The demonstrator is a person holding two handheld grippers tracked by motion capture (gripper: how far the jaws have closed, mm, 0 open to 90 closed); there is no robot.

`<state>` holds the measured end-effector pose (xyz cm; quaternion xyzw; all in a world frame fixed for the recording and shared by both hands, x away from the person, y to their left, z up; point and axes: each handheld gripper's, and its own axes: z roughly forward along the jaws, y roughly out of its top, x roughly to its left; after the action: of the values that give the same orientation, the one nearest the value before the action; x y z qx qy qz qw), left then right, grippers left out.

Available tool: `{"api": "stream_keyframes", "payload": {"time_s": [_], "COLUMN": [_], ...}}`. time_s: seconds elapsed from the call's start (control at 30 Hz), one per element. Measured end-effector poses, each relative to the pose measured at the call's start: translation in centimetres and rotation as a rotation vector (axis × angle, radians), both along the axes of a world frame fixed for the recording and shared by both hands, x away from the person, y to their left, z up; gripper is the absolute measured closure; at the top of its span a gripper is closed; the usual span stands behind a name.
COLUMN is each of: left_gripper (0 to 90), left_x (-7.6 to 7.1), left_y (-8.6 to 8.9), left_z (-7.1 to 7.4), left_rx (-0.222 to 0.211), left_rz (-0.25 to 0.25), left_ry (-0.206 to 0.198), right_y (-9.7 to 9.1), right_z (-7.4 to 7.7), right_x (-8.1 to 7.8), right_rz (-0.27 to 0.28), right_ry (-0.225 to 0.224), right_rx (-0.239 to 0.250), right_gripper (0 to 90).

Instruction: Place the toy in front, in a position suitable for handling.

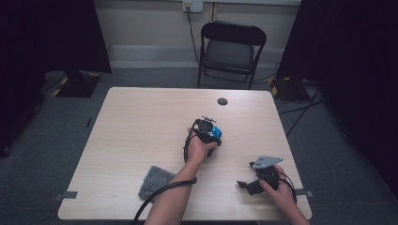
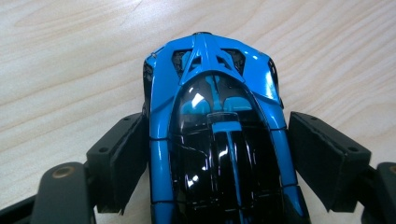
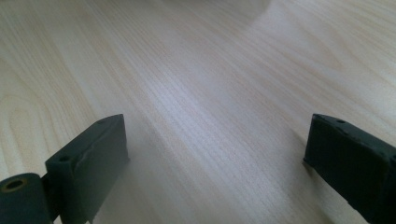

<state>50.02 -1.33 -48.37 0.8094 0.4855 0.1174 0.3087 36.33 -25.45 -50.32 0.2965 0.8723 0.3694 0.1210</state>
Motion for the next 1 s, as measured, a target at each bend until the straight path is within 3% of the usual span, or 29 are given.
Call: {"api": "stream_keyframes", "payload": {"time_s": [0.47,0.6,1.0], "left_gripper": [24.2,25.1,26.6], "left_x": [-0.33,-0.46,-0.57], "left_y": [-0.51,-0.60,-0.83], "left_z": [-0.26,-0.17,0.32], "left_rx": [0.040,0.046,0.081], "left_rz": [0.025,0.041,0.028], "left_ry": [-0.027,-0.025,-0.005], "right_y": [0.00,0.00,0.01], "right_z": [0.00,0.00,0.00], "right_x": [0.00,0.00,0.02], "right_rz": [0.000,0.000,0.001], "right_ry": [0.000,0.000,0.000], "right_rx": [0.000,0.000,0.000], "right_gripper": [5.1,5.1,5.0]}}
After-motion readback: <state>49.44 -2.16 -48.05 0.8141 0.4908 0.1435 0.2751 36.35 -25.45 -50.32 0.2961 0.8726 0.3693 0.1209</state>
